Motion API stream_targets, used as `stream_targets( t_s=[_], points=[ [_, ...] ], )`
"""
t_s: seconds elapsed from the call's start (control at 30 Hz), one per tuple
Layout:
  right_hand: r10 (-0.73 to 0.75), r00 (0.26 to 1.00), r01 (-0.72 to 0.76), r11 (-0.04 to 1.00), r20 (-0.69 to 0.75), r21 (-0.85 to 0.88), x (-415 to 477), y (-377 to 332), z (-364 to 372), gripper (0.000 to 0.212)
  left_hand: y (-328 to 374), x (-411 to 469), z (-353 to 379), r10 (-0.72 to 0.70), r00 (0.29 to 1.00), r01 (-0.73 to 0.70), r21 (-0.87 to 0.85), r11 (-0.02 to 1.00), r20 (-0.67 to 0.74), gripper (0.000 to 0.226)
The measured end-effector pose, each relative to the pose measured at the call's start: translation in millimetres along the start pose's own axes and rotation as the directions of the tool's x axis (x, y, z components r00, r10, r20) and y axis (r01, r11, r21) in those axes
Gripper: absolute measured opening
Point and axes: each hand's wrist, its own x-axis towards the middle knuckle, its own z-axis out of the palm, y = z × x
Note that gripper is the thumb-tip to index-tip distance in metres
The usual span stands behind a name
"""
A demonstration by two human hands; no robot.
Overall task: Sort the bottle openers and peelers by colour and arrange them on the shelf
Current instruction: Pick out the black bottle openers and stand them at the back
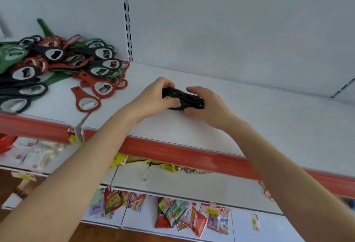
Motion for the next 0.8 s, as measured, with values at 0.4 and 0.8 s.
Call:
stream_targets(
  t_s=[0.4,0.8],
  points=[
    [0.197,0.978,-0.158,0.922,-0.075,0.353,-0.7,3.1,10.5,0.067,12.7,-0.8,24.1,0.051,0.998,-0.047,0.093,0.995,-0.035,0.042],
    [0.198,0.979,-0.172,0.920,-0.039,0.351,-3.5,9.9,1.1,0.053,11.5,0.1,27.1,0.076,0.997,-0.076,0.161,0.984,0.007,0.020]
  ],
)
